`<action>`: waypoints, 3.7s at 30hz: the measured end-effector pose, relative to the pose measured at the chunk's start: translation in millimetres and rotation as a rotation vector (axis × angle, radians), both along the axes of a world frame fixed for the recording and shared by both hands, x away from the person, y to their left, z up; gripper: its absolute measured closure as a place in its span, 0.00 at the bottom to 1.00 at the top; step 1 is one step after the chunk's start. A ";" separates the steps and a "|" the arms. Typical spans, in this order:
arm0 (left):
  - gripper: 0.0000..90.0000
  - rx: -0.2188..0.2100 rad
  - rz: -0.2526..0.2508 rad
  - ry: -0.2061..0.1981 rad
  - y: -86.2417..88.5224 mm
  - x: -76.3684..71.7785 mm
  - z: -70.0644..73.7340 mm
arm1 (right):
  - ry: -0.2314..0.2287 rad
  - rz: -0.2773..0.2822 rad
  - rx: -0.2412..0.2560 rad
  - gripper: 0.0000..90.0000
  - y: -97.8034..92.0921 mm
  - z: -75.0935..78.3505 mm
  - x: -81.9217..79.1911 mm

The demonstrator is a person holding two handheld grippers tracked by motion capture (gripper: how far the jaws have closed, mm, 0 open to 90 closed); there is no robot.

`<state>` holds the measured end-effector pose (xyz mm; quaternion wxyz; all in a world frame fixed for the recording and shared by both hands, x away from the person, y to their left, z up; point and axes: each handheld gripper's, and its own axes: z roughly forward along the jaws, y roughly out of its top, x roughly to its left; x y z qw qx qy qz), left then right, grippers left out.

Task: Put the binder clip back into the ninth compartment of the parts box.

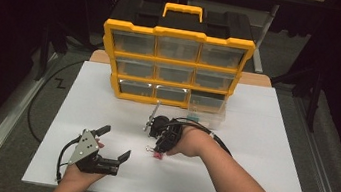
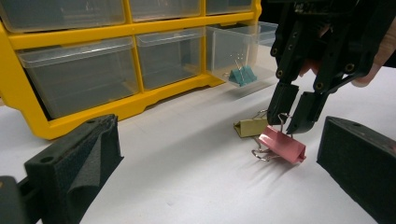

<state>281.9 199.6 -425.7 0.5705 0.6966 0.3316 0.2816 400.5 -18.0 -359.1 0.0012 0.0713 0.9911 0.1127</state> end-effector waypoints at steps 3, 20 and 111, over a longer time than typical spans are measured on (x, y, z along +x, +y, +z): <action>0.00 0.000 -0.001 0.000 -0.1 -0.1 0.0 | 0.002 0.003 -0.004 0.83 -1.3 2.5 -1.9; 0.00 0.000 0.001 -0.001 0.7 -0.4 0.3 | 0.014 -0.007 -0.014 0.83 -20.0 9.7 -6.0; 0.00 -0.008 0.003 -0.006 1.5 -1.6 1.1 | -0.033 -0.179 -0.061 0.83 -128.3 98.1 41.1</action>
